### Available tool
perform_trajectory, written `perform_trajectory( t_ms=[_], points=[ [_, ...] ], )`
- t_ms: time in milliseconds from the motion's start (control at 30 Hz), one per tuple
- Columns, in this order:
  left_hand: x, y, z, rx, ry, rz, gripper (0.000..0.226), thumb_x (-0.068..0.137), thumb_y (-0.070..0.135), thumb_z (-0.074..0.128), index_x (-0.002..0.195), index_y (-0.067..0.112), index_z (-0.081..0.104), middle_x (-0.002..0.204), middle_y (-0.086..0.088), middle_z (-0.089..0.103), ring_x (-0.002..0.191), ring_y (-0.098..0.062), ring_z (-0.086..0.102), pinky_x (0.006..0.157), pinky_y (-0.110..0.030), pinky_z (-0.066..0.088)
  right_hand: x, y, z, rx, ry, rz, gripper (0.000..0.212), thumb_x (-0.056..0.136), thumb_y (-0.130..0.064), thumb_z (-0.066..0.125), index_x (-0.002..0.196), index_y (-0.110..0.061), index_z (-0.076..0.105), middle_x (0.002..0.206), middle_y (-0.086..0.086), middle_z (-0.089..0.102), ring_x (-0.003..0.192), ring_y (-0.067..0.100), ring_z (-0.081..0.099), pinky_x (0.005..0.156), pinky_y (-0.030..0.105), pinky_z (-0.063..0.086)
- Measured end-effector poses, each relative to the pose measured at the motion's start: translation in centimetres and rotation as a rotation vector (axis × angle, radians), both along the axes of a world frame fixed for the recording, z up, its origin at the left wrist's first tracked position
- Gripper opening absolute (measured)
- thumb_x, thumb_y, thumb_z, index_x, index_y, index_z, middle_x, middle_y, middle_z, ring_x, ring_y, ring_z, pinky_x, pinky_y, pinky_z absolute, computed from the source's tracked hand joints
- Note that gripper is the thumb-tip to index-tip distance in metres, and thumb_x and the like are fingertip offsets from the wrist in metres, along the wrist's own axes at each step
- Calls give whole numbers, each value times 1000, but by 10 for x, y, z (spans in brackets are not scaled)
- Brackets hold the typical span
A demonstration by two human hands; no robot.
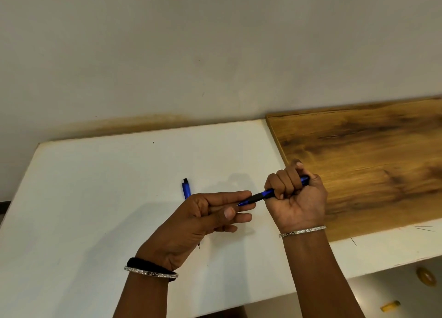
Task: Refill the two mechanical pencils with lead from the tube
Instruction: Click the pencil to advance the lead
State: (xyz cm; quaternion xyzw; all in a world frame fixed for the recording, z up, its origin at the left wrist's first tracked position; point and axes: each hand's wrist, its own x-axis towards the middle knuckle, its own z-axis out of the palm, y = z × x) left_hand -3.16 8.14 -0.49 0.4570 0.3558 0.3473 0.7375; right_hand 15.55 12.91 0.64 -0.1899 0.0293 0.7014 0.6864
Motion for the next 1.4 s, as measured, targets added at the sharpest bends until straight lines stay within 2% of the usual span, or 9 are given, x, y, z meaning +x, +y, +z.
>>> perform_trajectory(
  t_ms=[167,433,767,967,1200,1400],
  points=[
    [1,0,0,-1,-8,18,36,92,27,58,127,24,62,127,-3,67,115,-22,65,93,-30,54,0,0,-2,13,29,7,34,95,-23,27,69,-15,47,37,-4,27,39,8,10,34,20,20],
    [0,1,0,-19,-23,30,36,91,27,59,126,23,63,125,-4,68,115,-23,65,94,-33,54,2,1,-4,29,27,11,34,96,-24,27,69,-15,47,38,-5,26,39,8,10,36,20,18],
    [0,2,-1,-54,51,104,30,84,32,65,113,25,71,111,-3,75,103,-18,71,81,-24,58,3,0,-3,75,-33,7,35,95,-25,25,69,-16,47,48,-7,13,38,8,11,35,21,20],
    [-1,2,0,-67,33,118,33,81,36,68,112,25,72,110,-3,75,101,-18,72,78,-22,57,0,1,1,89,-38,2,17,81,-18,35,67,-17,44,46,-6,12,37,9,9,34,21,19],
    [0,3,1,-74,11,118,34,82,35,68,113,23,71,112,-4,74,102,-19,71,77,-22,57,1,0,-1,97,1,7,34,94,-25,26,69,-16,47,48,-7,14,37,8,11,34,20,21],
    [0,2,2,-73,13,111,34,82,35,67,113,24,71,112,-3,74,104,-19,71,78,-22,57,5,0,-2,91,20,-1,36,95,-24,24,68,-16,46,43,-6,18,37,8,11,34,21,21]
  ],
)
